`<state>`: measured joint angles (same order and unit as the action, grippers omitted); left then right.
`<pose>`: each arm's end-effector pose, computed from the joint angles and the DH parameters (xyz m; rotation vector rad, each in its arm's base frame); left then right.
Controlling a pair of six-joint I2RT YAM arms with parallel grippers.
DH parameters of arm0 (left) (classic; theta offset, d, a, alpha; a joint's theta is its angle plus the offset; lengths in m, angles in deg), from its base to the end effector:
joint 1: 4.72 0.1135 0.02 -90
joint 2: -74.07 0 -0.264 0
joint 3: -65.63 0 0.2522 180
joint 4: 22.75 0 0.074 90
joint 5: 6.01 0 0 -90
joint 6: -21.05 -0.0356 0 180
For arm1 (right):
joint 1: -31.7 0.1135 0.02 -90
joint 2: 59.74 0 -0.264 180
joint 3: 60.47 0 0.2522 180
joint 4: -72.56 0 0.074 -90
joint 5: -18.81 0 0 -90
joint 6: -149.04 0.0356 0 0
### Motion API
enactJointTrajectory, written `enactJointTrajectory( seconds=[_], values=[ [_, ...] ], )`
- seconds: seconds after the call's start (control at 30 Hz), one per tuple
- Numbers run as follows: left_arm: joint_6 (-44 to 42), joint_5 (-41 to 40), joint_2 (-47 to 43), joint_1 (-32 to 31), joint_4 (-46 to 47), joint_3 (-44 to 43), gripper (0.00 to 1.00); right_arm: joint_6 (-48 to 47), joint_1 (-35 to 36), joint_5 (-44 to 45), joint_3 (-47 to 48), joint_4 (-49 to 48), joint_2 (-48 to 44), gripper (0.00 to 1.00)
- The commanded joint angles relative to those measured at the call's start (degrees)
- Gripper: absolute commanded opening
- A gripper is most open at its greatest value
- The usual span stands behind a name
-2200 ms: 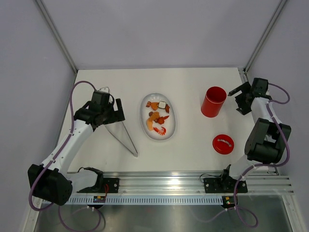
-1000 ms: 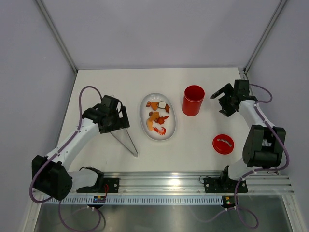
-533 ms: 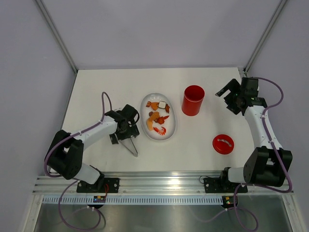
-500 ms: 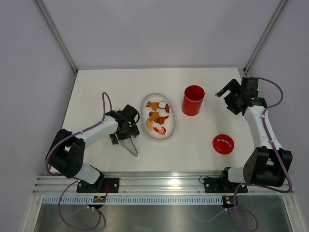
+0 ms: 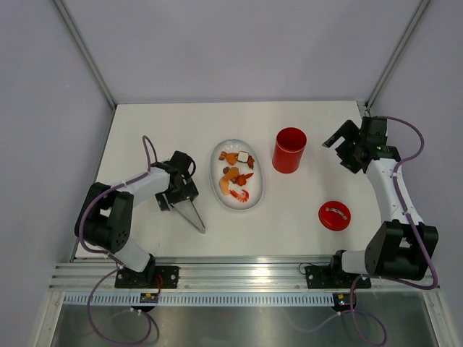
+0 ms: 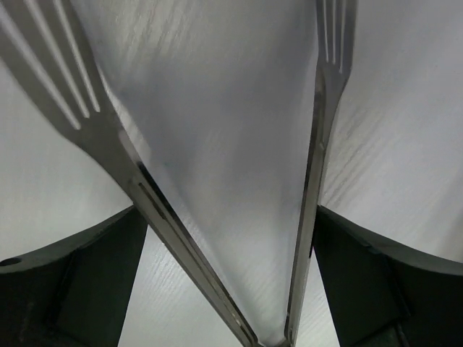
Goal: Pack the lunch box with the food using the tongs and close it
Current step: Pick up the clamp at the center of the board.
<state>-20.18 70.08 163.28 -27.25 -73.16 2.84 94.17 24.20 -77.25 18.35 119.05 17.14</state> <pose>0.2499 -0.0944 0.1596 -0.6772 2.7308 0.0896 0.2881 -0.0341 0.3024 0.8129 2.2280 0.3590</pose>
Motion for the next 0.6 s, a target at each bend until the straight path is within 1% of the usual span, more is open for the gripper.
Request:
enactJointTrajectory(
  seconds=[0.0, 0.03, 0.17, 0.23, 0.33, 0.37, 0.47, 0.57],
  values=[
    [-9.6, 0.3, 3.5, 1.3, 1.0, -6.3, 0.95, -1.2, -0.1, 0.1, 0.5, -0.4, -1.4, 0.99],
    [-13.1, 1.2, 4.6, 1.3, 0.4, -7.9, 0.95, -1.0, -0.1, 0.0, 0.4, -0.4, -1.4, 0.99],
    [-20.3, 1.9, 11.5, 1.3, -3.5, -17.0, 0.95, -0.5, -0.1, -1.4, -0.2, -0.6, -1.3, 0.99],
    [-24.0, 0.2, 14.9, 1.4, -5.7, -22.1, 0.96, -0.4, -0.1, -1.6, -0.6, -0.6, -1.4, 0.99],
    [-28.6, -1.6, 17.7, 2.4, -5.8, -25.9, 0.97, -0.8, -0.1, -1.4, -1.2, -0.3, -1.8, 1.00],
    [-29.4, -1.4, 18.4, 2.9, -6.0, -28.1, 0.99, -0.8, -0.1, -1.7, -1.4, -0.5, -1.9, 0.99],
    [-32.2, -2.4, 20.2, 3.9, -6.9, -32.3, 0.99, -0.5, -0.1, -2.5, -2.0, -0.4, -2.0, 1.00],
    [-32.7, -1.7, 18.6, 3.9, -7.7, -33.7, 0.99, -0.2, -0.1, -3.3, -2.2, -0.5, -2.3, 0.99]
  ],
)
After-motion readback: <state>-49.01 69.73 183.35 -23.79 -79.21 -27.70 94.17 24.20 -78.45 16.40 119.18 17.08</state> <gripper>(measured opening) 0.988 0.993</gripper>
